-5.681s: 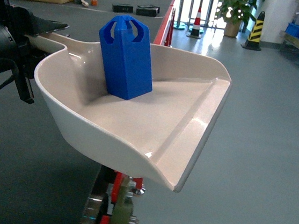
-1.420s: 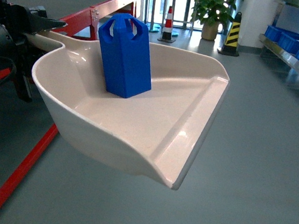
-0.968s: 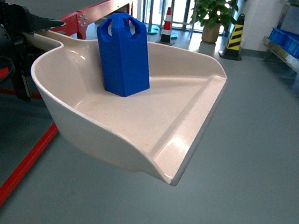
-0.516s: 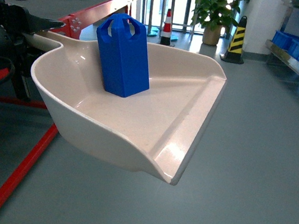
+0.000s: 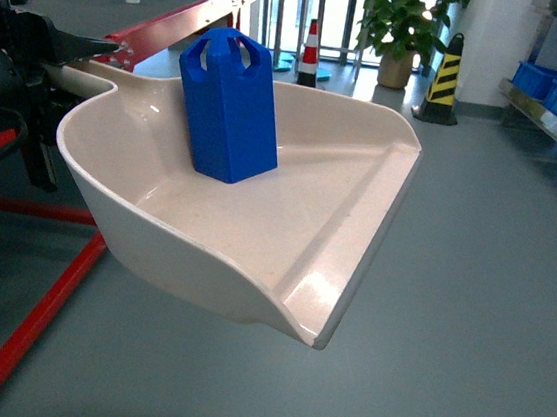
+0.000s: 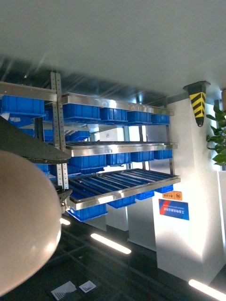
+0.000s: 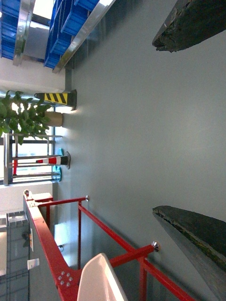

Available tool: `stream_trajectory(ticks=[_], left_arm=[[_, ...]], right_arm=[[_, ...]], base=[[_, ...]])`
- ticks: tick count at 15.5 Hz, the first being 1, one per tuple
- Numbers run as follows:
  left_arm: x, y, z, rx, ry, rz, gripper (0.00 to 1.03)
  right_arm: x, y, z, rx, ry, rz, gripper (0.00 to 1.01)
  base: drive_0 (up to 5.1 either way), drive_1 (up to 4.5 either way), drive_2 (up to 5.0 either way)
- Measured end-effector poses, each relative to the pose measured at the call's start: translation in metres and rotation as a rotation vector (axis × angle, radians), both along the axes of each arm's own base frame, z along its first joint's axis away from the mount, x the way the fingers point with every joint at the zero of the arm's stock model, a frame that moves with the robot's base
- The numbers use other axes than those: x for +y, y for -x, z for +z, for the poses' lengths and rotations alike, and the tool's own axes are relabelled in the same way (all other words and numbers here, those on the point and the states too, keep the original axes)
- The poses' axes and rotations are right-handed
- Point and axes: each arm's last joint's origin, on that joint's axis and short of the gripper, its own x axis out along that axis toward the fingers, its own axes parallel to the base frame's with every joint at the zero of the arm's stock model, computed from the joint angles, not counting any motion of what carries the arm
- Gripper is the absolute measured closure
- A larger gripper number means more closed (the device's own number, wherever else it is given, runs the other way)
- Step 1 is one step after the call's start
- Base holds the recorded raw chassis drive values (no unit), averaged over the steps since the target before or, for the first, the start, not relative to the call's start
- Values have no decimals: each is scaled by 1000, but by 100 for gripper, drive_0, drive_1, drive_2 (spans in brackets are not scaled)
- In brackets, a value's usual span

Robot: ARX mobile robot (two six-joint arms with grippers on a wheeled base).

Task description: Place part in tray to right shelf

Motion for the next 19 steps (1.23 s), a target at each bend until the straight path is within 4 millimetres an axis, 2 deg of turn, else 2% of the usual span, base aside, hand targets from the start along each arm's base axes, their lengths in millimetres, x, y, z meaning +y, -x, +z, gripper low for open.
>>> stream_trajectory(ticks=[19], left_arm=[[-1, 0, 0, -3, 0, -6, 91]], right_arm=[[0, 0, 0, 0, 0, 0, 3]], base=[[4, 432, -423]])
